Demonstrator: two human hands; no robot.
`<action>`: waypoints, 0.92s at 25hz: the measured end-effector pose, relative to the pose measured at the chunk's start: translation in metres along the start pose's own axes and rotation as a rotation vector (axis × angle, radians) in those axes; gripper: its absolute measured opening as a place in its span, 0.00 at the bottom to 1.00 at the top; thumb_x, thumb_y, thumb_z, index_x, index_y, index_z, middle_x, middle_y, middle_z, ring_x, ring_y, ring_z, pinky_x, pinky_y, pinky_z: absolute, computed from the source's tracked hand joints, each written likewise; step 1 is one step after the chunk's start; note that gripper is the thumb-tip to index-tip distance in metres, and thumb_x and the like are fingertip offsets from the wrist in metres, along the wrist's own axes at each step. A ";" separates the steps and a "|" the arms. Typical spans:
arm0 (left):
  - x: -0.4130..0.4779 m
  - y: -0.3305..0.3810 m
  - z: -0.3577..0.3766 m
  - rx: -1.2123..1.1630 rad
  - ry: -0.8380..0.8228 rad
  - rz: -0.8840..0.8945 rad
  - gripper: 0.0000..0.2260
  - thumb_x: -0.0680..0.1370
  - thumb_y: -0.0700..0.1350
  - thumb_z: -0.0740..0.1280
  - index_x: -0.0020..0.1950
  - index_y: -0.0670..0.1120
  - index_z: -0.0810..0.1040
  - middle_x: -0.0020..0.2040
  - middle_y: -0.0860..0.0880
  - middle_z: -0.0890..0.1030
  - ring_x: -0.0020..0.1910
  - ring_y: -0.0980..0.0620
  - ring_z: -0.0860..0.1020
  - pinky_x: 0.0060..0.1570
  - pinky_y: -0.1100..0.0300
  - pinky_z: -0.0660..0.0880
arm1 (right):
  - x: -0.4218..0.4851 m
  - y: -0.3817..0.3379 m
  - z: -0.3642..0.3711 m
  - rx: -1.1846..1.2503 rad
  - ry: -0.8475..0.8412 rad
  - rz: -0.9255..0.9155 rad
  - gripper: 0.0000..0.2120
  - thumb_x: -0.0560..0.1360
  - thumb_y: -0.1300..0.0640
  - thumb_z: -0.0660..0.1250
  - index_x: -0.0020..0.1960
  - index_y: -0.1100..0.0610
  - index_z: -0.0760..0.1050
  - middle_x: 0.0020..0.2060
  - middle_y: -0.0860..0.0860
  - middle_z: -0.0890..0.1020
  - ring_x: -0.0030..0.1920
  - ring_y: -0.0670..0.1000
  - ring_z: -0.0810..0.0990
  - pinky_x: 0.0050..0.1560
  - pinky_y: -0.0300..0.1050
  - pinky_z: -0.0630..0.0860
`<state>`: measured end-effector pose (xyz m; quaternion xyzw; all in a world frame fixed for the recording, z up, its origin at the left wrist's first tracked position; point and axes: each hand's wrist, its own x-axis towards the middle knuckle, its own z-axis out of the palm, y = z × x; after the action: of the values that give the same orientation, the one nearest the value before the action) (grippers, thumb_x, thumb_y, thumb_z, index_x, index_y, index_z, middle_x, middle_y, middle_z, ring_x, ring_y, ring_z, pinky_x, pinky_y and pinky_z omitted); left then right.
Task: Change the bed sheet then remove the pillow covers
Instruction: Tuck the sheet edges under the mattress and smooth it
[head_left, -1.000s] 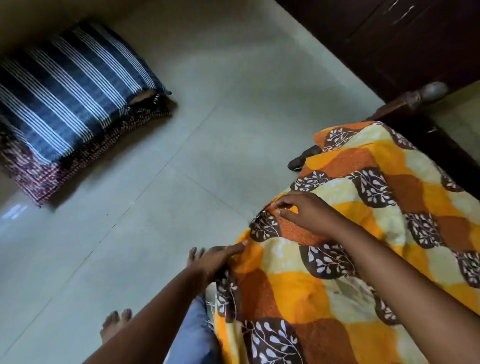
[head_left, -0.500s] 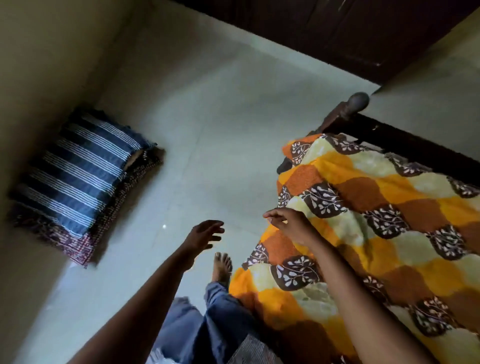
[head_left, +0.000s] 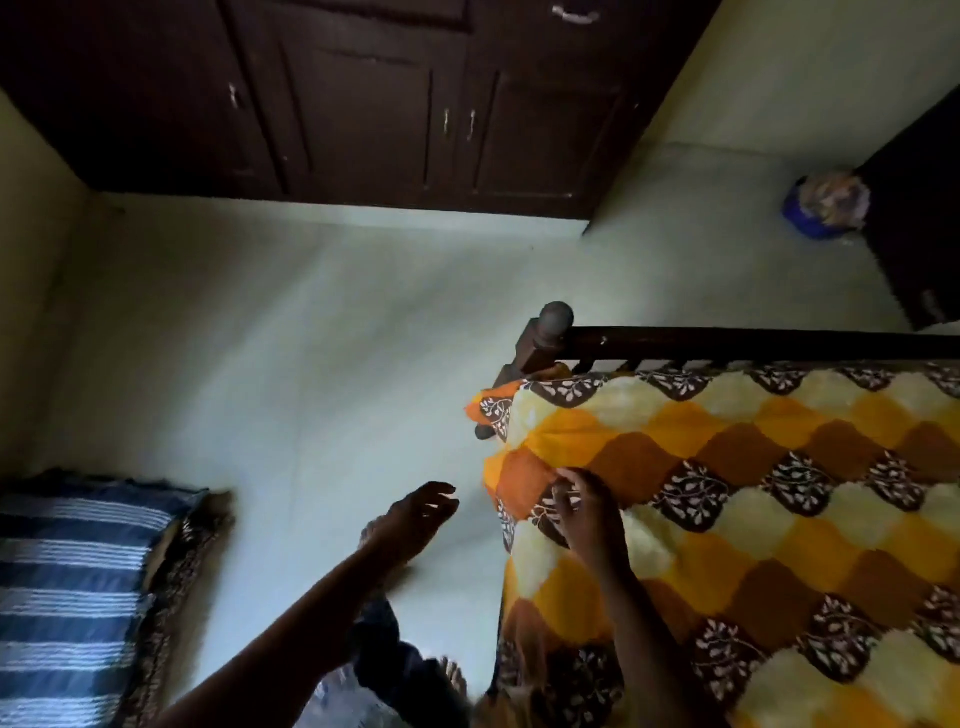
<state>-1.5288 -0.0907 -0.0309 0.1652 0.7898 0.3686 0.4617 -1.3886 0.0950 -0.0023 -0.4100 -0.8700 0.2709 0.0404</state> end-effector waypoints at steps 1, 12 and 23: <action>0.025 0.009 -0.001 0.021 -0.028 0.029 0.12 0.75 0.57 0.65 0.58 0.59 0.74 0.52 0.55 0.80 0.55 0.54 0.79 0.53 0.64 0.71 | 0.011 0.005 0.008 -0.057 0.058 -0.016 0.20 0.76 0.49 0.59 0.60 0.61 0.77 0.58 0.59 0.79 0.58 0.60 0.77 0.55 0.50 0.75; 0.206 -0.008 0.051 -0.026 -0.054 0.555 0.18 0.78 0.48 0.63 0.68 0.48 0.70 0.66 0.48 0.73 0.65 0.50 0.71 0.65 0.60 0.66 | 0.063 0.081 0.102 -0.292 0.217 -0.300 0.26 0.77 0.42 0.53 0.72 0.52 0.64 0.72 0.50 0.65 0.73 0.50 0.61 0.71 0.55 0.59; 0.251 0.001 0.101 -0.364 0.129 0.634 0.13 0.80 0.48 0.60 0.61 0.45 0.76 0.54 0.50 0.77 0.55 0.52 0.75 0.52 0.67 0.72 | 0.061 0.094 0.117 -0.259 0.448 -0.378 0.24 0.77 0.43 0.55 0.70 0.49 0.68 0.70 0.46 0.69 0.71 0.46 0.63 0.71 0.46 0.60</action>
<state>-1.5730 0.1039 -0.2130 0.2934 0.6484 0.6373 0.2954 -1.3983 0.1376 -0.1582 -0.2923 -0.9274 0.0486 0.2283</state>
